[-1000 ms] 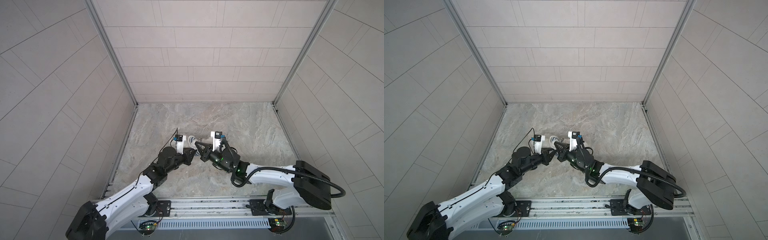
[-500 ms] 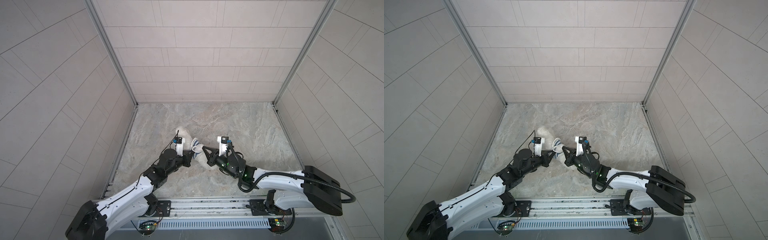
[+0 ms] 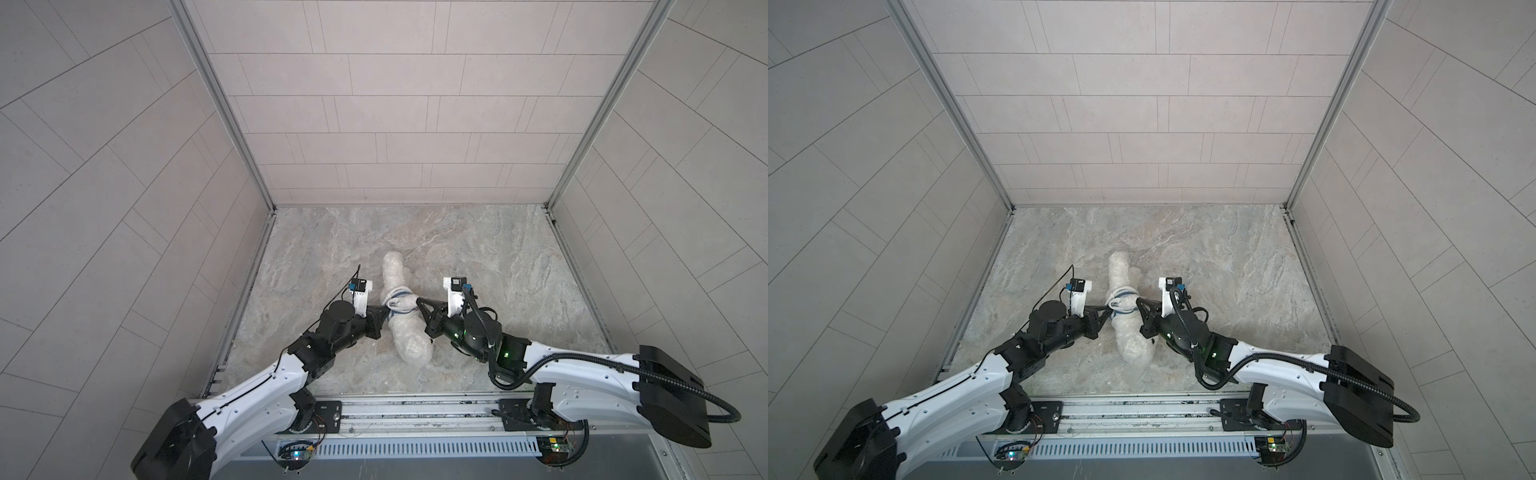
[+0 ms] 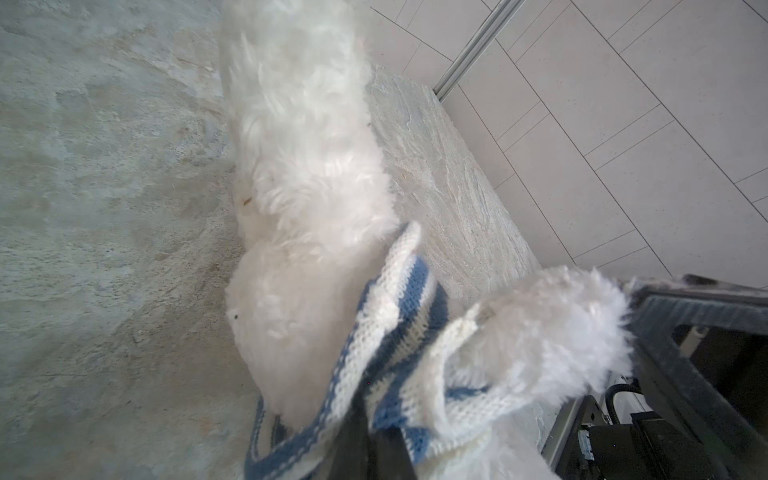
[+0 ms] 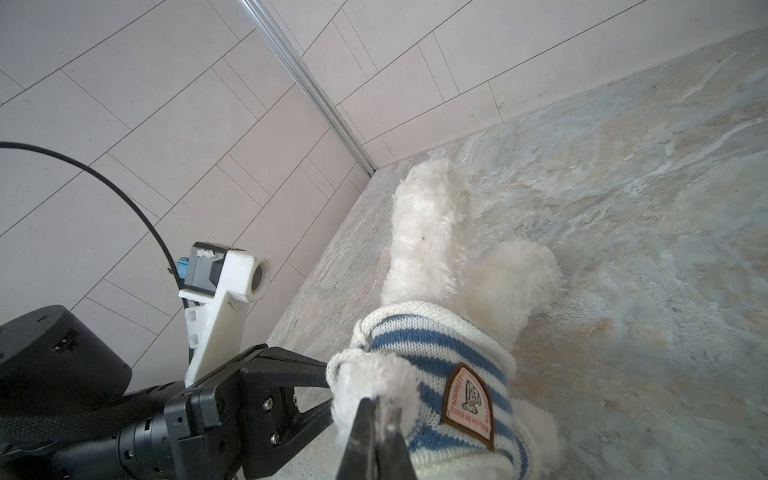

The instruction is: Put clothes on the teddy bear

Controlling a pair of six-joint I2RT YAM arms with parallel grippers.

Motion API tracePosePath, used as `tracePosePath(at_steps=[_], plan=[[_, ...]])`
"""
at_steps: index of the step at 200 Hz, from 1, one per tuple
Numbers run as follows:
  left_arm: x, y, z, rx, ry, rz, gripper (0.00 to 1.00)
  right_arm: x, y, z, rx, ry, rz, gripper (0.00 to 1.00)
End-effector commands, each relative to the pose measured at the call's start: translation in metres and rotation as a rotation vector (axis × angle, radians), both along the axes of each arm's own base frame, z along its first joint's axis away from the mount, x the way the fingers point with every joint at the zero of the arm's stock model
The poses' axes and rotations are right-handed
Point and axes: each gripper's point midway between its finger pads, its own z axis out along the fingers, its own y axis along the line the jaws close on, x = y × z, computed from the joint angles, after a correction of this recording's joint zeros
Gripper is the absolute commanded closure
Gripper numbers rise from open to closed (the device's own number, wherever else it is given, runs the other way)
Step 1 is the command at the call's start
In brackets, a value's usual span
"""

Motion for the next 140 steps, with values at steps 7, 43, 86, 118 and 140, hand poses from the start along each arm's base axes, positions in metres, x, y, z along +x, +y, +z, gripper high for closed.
tracePosePath(at_steps=[7, 43, 86, 118, 140], plan=[[-0.005, 0.015, -0.031, 0.084, 0.066, 0.034, 1.0, 0.009, -0.006, 0.024, 0.001, -0.06, -0.045, 1.0], [-0.009, -0.003, -0.011, 0.008, 0.032, -0.04, 1.0, 0.006, 0.025, 0.027, -0.048, -0.052, 0.063, 1.0], [-0.012, -0.013, -0.012, -0.005, 0.047, -0.062, 1.0, -0.004, 0.052, 0.051, -0.008, -0.09, 0.155, 1.0], [-0.014, -0.02, -0.006, -0.049, 0.06, -0.091, 0.96, -0.006, 0.053, 0.046, -0.03, -0.067, 0.173, 1.0], [-0.02, -0.019, 0.014, -0.068, 0.03, -0.11, 0.75, -0.011, 0.04, 0.034, -0.071, -0.043, 0.169, 1.0]])
